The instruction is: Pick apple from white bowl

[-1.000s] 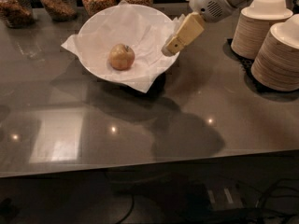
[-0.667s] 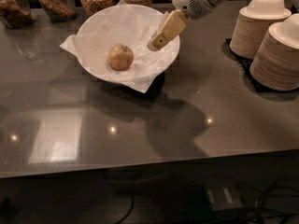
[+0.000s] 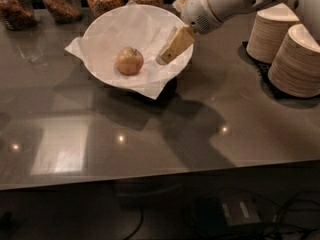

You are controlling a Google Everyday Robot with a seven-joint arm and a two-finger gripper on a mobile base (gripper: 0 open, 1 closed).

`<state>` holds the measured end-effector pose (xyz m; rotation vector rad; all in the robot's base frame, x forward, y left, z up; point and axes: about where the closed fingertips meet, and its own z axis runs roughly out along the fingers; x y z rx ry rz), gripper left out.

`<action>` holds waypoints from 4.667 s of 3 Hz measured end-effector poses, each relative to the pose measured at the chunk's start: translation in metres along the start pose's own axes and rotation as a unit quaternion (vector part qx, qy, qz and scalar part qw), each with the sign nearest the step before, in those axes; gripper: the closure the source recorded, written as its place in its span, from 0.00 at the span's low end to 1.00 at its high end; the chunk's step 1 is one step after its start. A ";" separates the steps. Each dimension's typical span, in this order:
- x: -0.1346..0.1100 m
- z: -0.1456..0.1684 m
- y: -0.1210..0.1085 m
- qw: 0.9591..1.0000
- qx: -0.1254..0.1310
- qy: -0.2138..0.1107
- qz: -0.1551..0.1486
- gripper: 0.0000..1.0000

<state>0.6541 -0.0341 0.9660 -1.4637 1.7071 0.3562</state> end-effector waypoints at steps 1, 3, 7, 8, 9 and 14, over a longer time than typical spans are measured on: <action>0.002 0.024 -0.002 1.000 -0.007 -0.013 -0.006 0.10; -0.001 0.064 -0.001 0.999 -0.030 -0.032 -0.014 0.24; 0.007 0.149 0.016 0.994 -0.097 -0.045 -0.005 0.26; 0.011 0.157 0.014 0.994 -0.099 -0.043 -0.009 0.28; 0.015 0.161 0.014 0.994 -0.101 -0.038 -0.011 0.46; -0.025 0.047 0.005 0.996 -0.075 -0.046 -0.036 1.00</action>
Offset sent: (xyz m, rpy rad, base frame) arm 0.0319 0.0443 -0.0346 0.0571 -0.0169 0.0827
